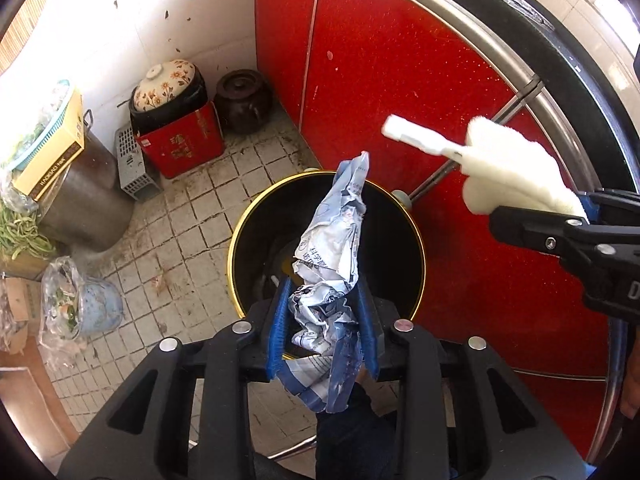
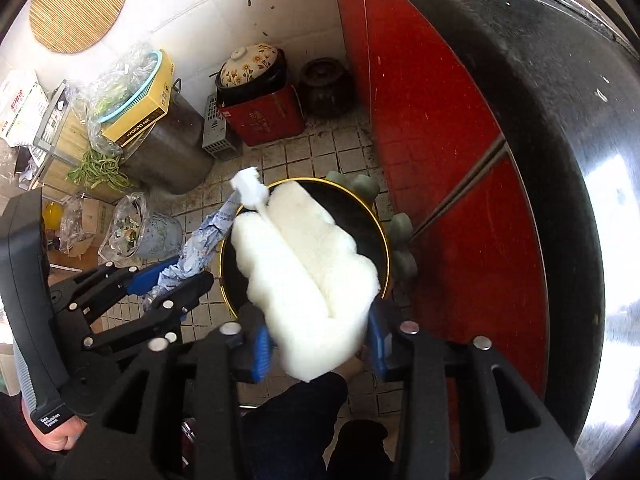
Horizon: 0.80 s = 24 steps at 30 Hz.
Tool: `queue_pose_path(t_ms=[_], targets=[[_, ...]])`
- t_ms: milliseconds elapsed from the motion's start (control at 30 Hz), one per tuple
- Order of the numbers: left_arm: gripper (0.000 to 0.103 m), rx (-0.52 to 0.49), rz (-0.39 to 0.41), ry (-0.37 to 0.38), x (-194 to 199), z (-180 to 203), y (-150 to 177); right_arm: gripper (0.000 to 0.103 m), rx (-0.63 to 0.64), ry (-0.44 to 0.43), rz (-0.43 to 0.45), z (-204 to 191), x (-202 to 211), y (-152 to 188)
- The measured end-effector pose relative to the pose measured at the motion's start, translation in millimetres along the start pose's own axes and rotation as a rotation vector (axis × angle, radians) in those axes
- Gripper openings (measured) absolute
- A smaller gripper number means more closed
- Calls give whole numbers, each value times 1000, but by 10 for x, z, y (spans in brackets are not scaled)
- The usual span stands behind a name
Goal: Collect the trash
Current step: 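Carry foil and white foam to the bin and release both inside, then swing both tools back over the countertop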
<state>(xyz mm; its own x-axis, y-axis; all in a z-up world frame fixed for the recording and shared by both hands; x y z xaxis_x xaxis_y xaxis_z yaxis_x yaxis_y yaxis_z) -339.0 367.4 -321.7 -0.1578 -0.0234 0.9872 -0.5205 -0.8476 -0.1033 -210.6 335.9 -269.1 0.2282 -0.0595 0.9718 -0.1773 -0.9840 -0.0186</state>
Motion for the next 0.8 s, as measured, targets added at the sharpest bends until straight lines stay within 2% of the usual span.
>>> queue_pose_path(t_ms=[33, 67, 167, 333, 400, 433, 467, 567, 700, 767, 800], targets=[[45, 2, -3, 8, -9, -2, -3, 62, 5, -6, -3, 3, 0, -6], [58, 3, -3, 14, -11, 2, -1, 63, 9, -7, -4, -6, -1, -16], [70, 1, 8, 5, 2, 11, 25, 68, 18, -2, -2, -11, 20, -23], [76, -18, 2, 2, 54, 56, 80, 70, 38, -3, 9, -21, 157, 67], [80, -33, 15, 2, 158, 112, 107, 73, 42, -12, 30, -30, 326, 152], [86, -41, 28, 7, 228, 148, 118, 77, 43, -16, 41, -31, 407, 186], [92, -48, 41, 12, 309, 182, 122, 79, 38, -27, 61, -11, 558, 247], [96, -91, 82, 12, 637, 383, 107, 89, 2, -45, 158, 148, 1111, 478], [96, -236, 165, 4, 1109, 946, 96, 94, -109, 26, 299, 607, 1883, 954], [96, -312, 191, 27, 1258, 1279, 84, 94, -184, 92, 344, 880, 2175, 1230], [96, -368, 203, 62, 1335, 1526, 79, 94, -223, 121, 362, 1044, 2308, 1388]])
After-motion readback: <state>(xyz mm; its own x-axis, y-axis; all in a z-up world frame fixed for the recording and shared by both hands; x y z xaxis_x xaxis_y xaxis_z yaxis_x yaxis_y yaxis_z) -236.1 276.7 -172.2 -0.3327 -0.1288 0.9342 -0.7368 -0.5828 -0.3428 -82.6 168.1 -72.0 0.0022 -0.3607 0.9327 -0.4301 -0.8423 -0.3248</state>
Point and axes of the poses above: each gripper's, at about its wrist camera, not at the fingertips, and x roughly against the way its jaws point, z to its right, y to its underside, the point moved 3 cm from there along -x, roughly the way its jaws point, and after that the axes turned 11 degrees about -z, right-handed, at the moved point
